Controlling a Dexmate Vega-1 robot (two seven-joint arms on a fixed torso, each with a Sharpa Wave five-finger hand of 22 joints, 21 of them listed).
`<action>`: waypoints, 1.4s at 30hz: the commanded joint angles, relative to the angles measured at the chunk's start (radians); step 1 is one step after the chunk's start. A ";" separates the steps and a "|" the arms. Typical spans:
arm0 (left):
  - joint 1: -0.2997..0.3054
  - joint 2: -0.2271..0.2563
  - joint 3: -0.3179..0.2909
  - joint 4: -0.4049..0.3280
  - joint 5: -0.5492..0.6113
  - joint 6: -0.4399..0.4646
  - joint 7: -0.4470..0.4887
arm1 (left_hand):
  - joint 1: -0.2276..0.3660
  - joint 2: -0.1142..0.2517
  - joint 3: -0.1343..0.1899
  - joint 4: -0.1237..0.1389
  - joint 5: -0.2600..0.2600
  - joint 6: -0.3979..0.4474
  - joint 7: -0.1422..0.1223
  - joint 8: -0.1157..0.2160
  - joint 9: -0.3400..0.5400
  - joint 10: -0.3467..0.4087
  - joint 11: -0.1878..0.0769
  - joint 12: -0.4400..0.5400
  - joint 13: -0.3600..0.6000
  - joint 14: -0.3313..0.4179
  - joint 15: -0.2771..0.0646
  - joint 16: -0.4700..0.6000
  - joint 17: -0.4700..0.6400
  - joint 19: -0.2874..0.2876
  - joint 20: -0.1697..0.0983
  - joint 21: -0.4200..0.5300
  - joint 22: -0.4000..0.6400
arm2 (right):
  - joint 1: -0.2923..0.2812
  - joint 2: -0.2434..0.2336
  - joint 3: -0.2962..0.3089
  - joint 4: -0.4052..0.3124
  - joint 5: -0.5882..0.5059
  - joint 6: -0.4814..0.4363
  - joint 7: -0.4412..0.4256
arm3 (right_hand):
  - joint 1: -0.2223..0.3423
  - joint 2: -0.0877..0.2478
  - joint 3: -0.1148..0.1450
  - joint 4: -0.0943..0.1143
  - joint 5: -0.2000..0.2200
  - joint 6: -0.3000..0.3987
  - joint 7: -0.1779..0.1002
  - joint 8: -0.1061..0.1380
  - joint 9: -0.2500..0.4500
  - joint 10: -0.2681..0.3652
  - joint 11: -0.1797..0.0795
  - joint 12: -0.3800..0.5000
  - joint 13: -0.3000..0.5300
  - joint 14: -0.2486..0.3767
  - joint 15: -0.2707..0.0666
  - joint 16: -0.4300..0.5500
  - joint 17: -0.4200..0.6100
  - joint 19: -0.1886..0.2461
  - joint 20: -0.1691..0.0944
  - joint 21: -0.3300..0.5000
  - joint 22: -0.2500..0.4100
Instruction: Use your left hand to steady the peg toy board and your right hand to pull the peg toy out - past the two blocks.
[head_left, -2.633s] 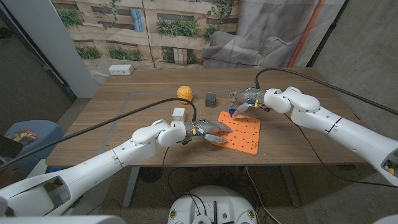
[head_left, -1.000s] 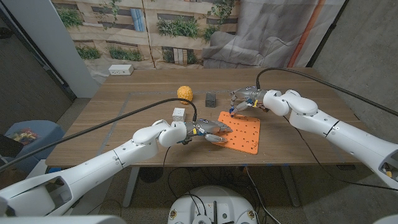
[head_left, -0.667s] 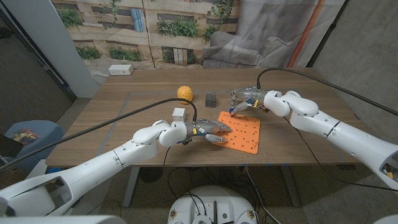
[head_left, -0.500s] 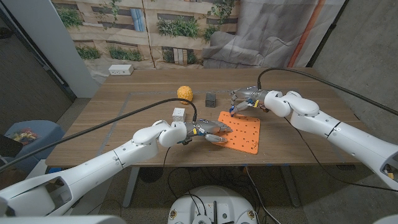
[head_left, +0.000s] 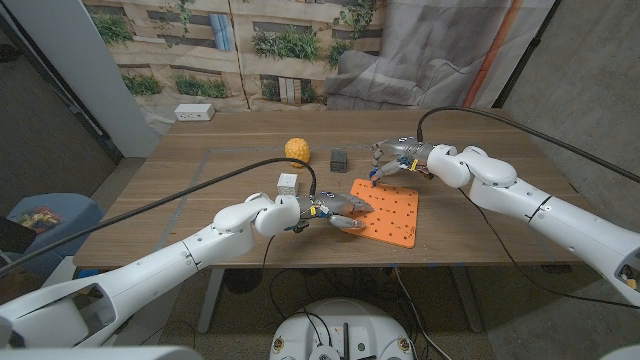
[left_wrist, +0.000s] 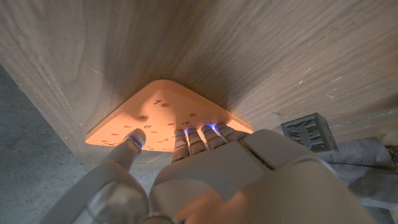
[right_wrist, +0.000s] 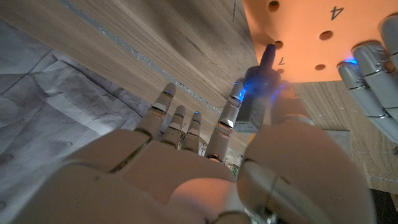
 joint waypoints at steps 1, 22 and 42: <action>-0.004 -0.002 0.002 0.013 -0.005 -0.007 -0.001 | 0.010 0.092 0.000 -0.007 -0.002 0.022 0.014 0.005 0.001 0.022 0.014 0.008 0.007 0.028 -0.028 0.012 0.011 0.025 -0.120 0.006 0.006 | -0.002 -0.005 0.010 -0.004 0.025 0.014 0.000 | 0.002 0.012 0.007 -0.001 0.005 0.046 -0.042 0.009 0.008 0.006 -0.001 0.007 -0.001 0.007 0.000 0.007 0.002 0.007 0.001 0.002 0.002; -0.019 -0.001 -0.005 0.016 -0.006 -0.004 0.000 | 0.012 0.093 -0.002 -0.007 -0.002 0.022 0.013 0.004 0.001 0.022 0.014 0.007 0.007 0.028 -0.028 0.012 0.011 0.026 -0.117 0.006 0.006 | 0.004 -0.025 0.052 -0.027 0.074 0.013 0.001 | -0.003 0.011 0.005 0.000 0.006 0.030 -0.041 0.002 0.007 0.006 0.002 0.001 -0.001 0.002 0.003 0.004 0.002 0.004 0.007 -0.004 0.002; -0.008 0.016 -0.040 -0.029 0.001 0.041 0.026 | 0.014 0.093 -0.003 -0.007 -0.001 0.024 0.013 0.005 0.002 0.024 0.015 0.008 0.007 0.028 -0.028 0.012 0.011 0.028 -0.117 0.007 0.006 | 0.015 -0.040 0.074 -0.028 0.105 -0.016 0.010 | -0.007 0.012 0.005 0.001 0.007 0.022 -0.042 -0.003 0.007 0.006 0.004 -0.004 -0.001 0.001 0.005 0.003 0.002 -0.001 0.010 -0.007 0.002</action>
